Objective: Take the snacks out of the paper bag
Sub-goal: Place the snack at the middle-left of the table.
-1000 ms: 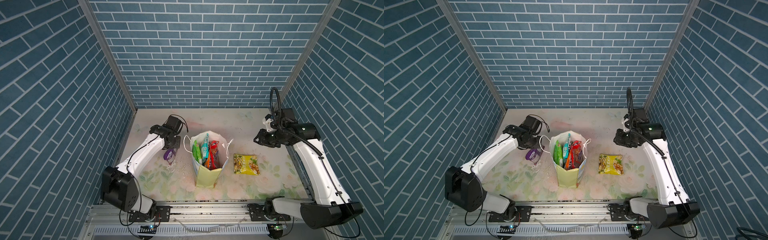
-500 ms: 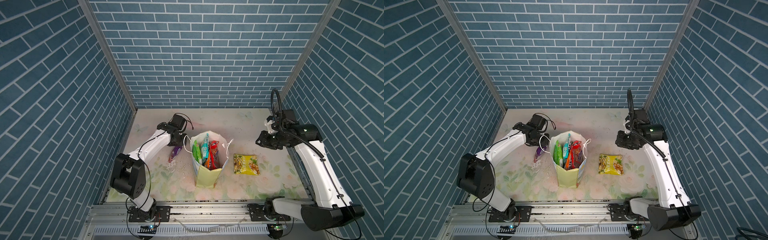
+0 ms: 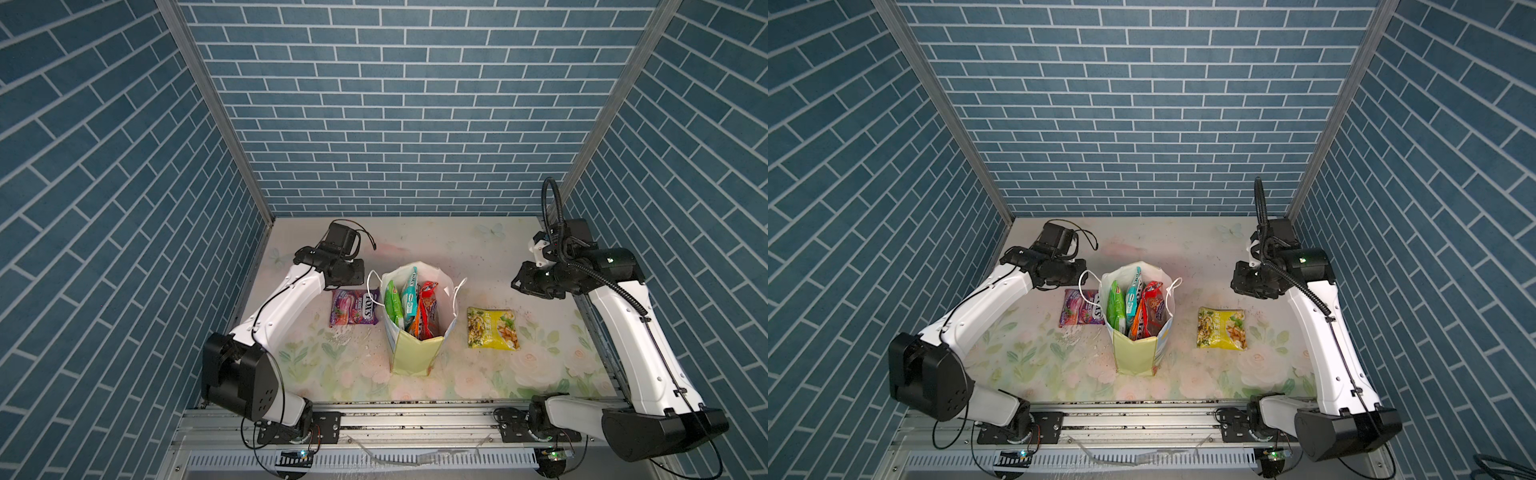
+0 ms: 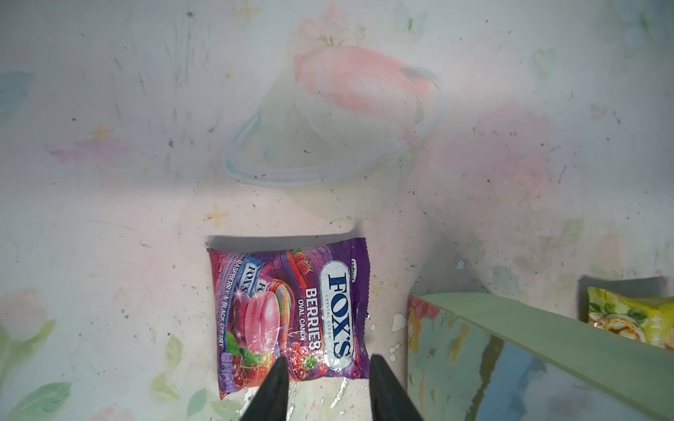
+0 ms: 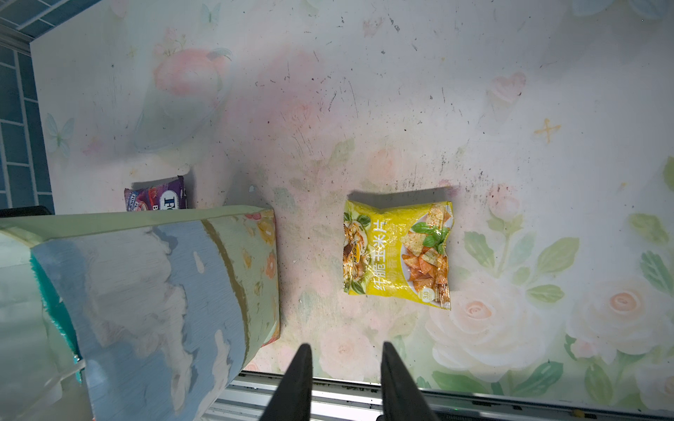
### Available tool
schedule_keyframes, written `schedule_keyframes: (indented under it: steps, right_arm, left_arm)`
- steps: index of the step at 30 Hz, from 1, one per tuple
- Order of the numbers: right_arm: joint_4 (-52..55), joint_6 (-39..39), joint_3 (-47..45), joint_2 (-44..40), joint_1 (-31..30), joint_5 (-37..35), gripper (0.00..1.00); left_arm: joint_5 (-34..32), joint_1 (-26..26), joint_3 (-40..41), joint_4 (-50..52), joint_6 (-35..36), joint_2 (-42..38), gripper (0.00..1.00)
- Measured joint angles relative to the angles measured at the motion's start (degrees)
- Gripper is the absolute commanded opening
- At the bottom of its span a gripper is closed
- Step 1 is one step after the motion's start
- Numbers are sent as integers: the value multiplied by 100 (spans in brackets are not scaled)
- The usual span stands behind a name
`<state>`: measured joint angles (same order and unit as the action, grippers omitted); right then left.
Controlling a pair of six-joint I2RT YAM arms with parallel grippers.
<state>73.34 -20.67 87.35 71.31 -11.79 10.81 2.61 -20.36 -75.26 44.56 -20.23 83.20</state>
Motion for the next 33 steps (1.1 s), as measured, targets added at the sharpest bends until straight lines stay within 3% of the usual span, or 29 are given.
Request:
schedule_keyframes:
  steps: [12, 24, 33]
  right_arm:
    - [70, 7, 745, 208, -243, 44, 33]
    - [57, -2, 2496, 758, -1764, 179, 30]
    - [-116, -22, 2870, 1248, -2802, 476, 30]
  left_arm:
    - [216, 11, -793, 538, -127, -1137, 42]
    - [723, 9, -1700, 1572, -369, -1753, 43]
    - [907, -415, -1777, 1880, -643, -1753, 44]
